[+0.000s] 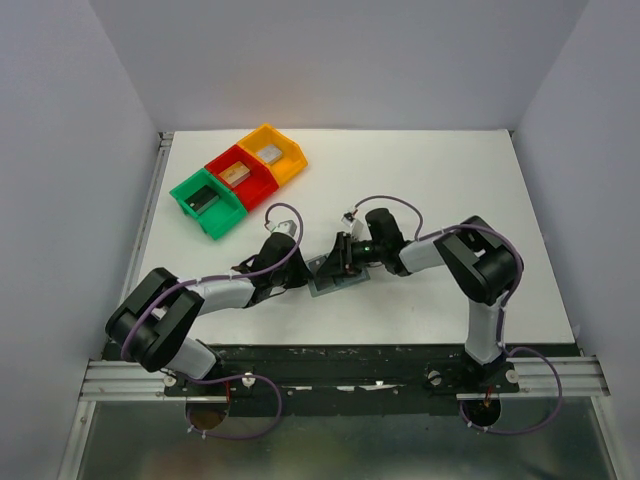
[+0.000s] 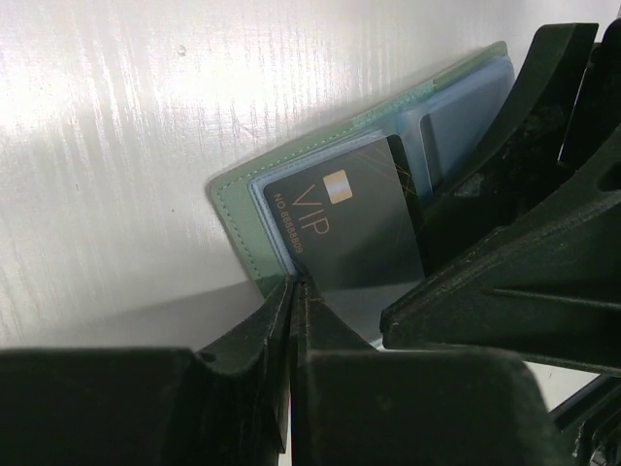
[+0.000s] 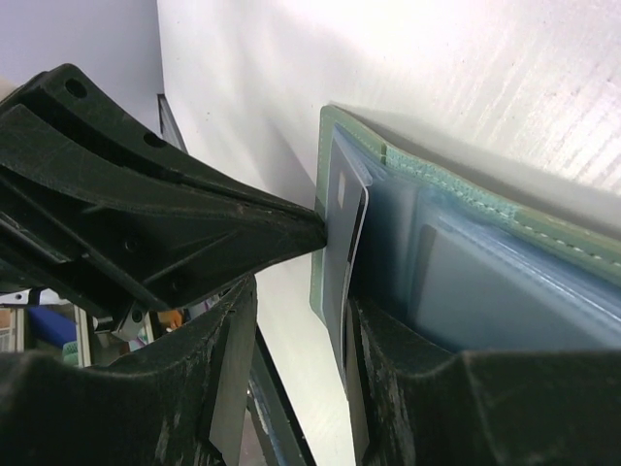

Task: Take the credit cards out of the card holder
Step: Remove the credit card from the card holder.

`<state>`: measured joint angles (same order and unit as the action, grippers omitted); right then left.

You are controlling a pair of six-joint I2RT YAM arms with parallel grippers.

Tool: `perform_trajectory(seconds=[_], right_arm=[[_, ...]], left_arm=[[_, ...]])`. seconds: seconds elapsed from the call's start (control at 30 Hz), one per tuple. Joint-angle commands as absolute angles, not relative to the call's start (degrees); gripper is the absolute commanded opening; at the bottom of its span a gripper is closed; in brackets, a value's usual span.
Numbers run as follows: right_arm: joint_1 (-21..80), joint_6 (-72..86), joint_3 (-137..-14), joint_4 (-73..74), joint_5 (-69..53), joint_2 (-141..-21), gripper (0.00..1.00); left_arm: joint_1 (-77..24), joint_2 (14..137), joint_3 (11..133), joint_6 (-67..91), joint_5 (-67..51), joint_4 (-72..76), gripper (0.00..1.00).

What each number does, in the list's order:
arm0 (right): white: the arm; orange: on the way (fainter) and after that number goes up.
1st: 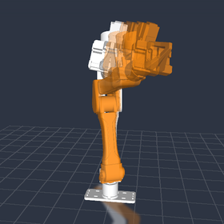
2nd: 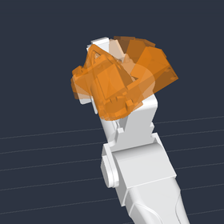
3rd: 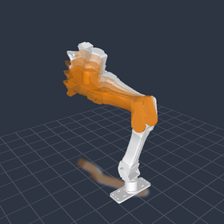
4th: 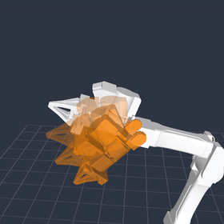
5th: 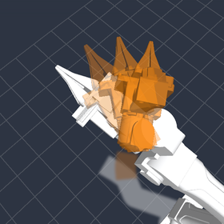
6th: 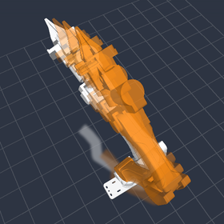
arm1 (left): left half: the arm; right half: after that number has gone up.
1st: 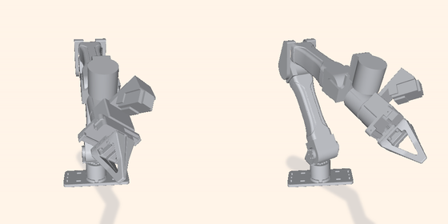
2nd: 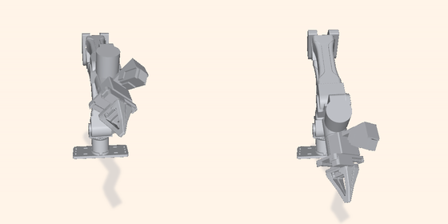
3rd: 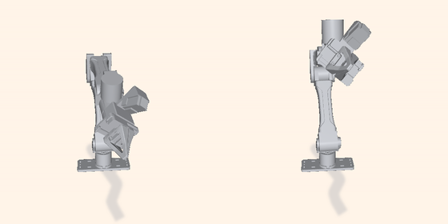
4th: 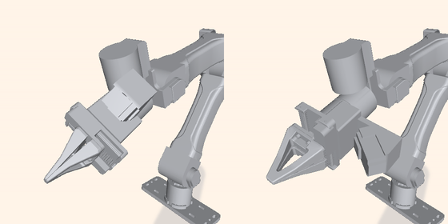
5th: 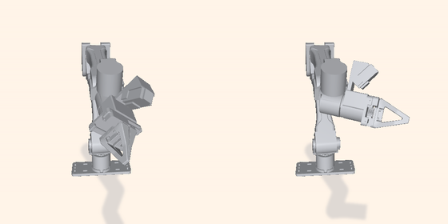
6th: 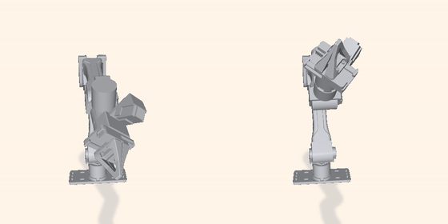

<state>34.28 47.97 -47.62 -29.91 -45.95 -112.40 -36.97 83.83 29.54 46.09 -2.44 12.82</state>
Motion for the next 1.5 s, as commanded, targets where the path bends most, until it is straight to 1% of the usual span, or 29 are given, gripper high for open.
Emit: perform_trajectory(seconds=[0.0,0.1,0.2,0.33,0.63,0.77,0.97,1.17,1.47], right_arm=[[36.2,48.0,-50.0,-29.5,-48.3,-114.4,0.47],[36.3,47.6,-49.9,-28.6,-47.8,-113.9,0.47],[36.3,45.0,-49.7,-24.5,-46.1,-112.0,0.47],[36.3,41.8,-50.1,-18.4,-43.5,-109.2,0.47],[36.3,39.5,-49.7,-13.8,-40.8,-106.3,0.46],[36.3,39.3,-49.5,-13.2,-40.4,-105.4,0.46],[36.3,39.3,-49.2,-12.5,-40.0,-104.2,0.46],[36.2,38.8,-48.9,-11.4,-39.4,-103.4,0.46],[35.8,38.1,-47.9,-10.0,-38.8,-101.7,0.45]], left_arm=[[-37.4,86.0,27.9,45.4,-4.8,12.5,0.13],[-37.4,85.5,27.6,45.6,-4.5,12.4,0.15],[-37.4,84.7,27.2,45.8,-3.8,12.2,0.18],[-37.4,83.7,26.8,46.1,-3.2,12.0,0.2],[-37.4,83.2,26.2,46.4,-3.0,12.4,0.2],[-37.4,83.1,26.0,46.4,-3.1,12.8,0.18],[-37.4,83.8,26.1,46.4,-3.3,13.2,0.11],[-37.4,84.5,26.3,46.7,-3.3,13.1,0.0],[-37.4,85.5,26.7,47.0,-3.3,12.8,0.0]])
